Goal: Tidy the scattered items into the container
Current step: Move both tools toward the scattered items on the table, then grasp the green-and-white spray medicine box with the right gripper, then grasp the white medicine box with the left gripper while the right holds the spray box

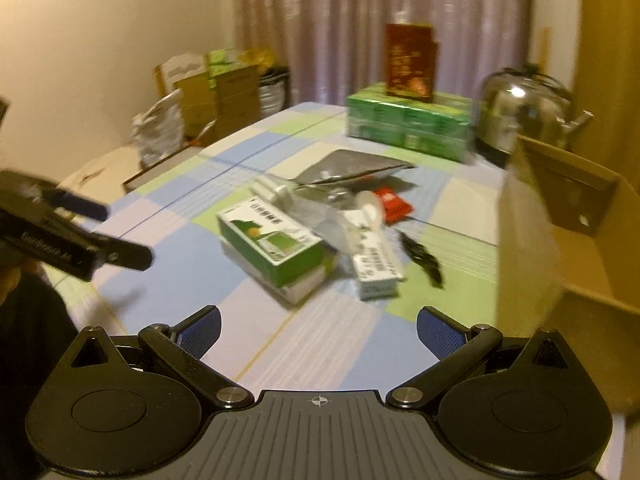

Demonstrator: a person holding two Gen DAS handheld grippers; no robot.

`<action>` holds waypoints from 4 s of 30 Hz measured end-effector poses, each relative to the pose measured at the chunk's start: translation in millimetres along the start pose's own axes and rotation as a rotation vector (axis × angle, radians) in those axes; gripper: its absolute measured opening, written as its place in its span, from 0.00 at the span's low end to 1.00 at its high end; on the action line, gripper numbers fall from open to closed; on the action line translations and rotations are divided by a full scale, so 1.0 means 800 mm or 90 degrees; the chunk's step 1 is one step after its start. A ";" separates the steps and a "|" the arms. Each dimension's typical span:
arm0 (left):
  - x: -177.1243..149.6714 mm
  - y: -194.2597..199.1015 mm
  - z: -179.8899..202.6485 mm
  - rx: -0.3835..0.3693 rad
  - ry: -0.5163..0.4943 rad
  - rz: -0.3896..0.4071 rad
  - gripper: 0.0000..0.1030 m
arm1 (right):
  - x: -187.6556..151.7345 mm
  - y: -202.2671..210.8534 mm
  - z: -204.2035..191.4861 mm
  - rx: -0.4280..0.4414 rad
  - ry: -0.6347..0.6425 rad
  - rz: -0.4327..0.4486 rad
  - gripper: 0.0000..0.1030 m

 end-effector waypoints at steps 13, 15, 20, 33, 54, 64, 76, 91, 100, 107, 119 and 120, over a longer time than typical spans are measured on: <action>0.023 -0.052 -0.037 -0.044 -0.074 -0.018 0.99 | 0.049 -0.085 -0.003 0.048 0.058 0.003 0.92; 0.027 -0.058 -0.041 -0.050 -0.078 -0.021 0.99 | 0.056 -0.097 0.002 0.059 0.037 -0.006 0.86; 0.033 -0.076 -0.049 -0.044 -0.083 -0.020 0.99 | 0.064 -0.118 -0.017 0.103 0.090 -0.019 0.72; 0.030 -0.099 -0.059 -0.057 -0.084 -0.026 0.99 | 0.055 -0.165 -0.039 0.130 0.166 -0.063 0.70; 0.033 -0.095 -0.034 -0.102 -0.158 -0.013 0.99 | 0.020 -0.108 0.007 0.060 0.061 -0.078 0.51; 0.032 -0.141 0.020 -0.182 -0.301 -0.048 0.99 | -0.026 -0.084 0.052 -0.049 -0.015 -0.110 0.51; 0.005 -0.160 0.049 -0.236 -0.334 -0.101 0.99 | -0.038 -0.097 0.049 -0.023 0.014 -0.121 0.51; -0.010 -0.095 0.082 -0.236 -0.397 -0.076 0.99 | -0.036 -0.082 0.047 -0.034 0.006 -0.109 0.51; 0.027 -0.167 0.060 -0.234 -0.403 -0.103 0.99 | -0.050 -0.066 0.057 -0.046 -0.026 -0.108 0.51; 0.013 -0.168 0.063 -0.235 -0.369 -0.136 0.99 | -0.054 -0.065 0.055 -0.052 -0.034 -0.113 0.51; -0.005 -0.133 0.076 -0.184 -0.240 -0.135 0.98 | -0.066 -0.056 0.049 -0.070 -0.068 -0.117 0.51; -0.003 -0.136 0.074 -0.173 -0.227 -0.134 0.98 | -0.067 -0.056 0.050 -0.071 -0.074 -0.117 0.51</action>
Point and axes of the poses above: each gripper's, at about its wrist camera, not at the fingertips, and y roughly against the way its jaws point, z to its right, x to its top, the point moved 10 cm from there along -y, roughly the way its jaws point, and after that the axes turned 3 degrees about -x, right-handed, at the moved point
